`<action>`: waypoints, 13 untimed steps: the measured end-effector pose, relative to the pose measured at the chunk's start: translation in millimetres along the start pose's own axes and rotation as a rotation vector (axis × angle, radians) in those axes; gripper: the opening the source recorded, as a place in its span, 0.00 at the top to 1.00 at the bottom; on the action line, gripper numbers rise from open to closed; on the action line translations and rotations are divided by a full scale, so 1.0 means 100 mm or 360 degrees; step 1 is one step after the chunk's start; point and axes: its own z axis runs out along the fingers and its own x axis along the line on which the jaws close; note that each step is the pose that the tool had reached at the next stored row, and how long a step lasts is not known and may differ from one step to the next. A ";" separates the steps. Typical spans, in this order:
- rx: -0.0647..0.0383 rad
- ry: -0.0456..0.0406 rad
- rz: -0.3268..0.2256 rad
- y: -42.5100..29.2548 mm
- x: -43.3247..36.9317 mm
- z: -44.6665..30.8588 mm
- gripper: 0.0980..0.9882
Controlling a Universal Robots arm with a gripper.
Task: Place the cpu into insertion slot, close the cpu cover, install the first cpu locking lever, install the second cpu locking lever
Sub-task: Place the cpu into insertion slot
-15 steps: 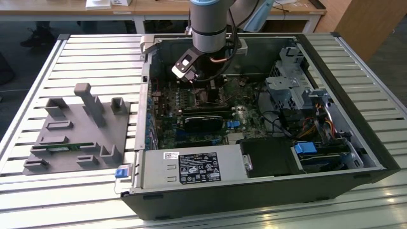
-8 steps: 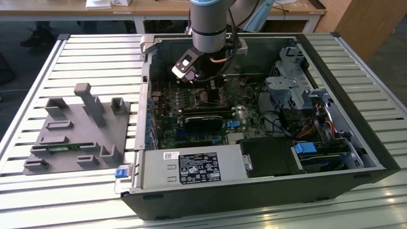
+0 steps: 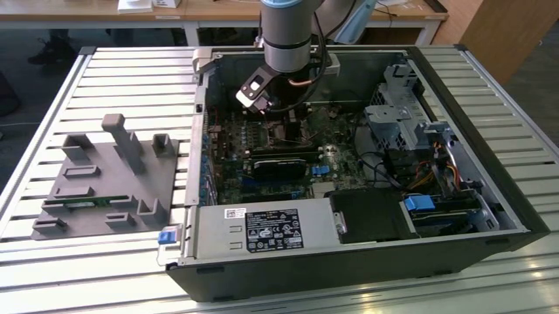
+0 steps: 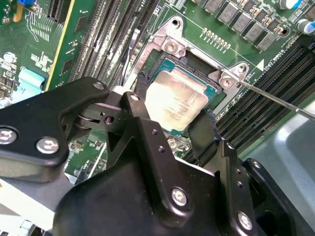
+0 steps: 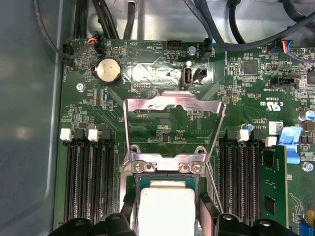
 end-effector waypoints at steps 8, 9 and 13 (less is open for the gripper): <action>0.0000 0.0000 0.0000 0.011 -0.003 -0.118 0.42; 0.0000 0.0000 0.0000 0.011 -0.003 -0.124 0.42; 0.0000 0.0000 0.0000 0.013 -0.004 -0.152 0.51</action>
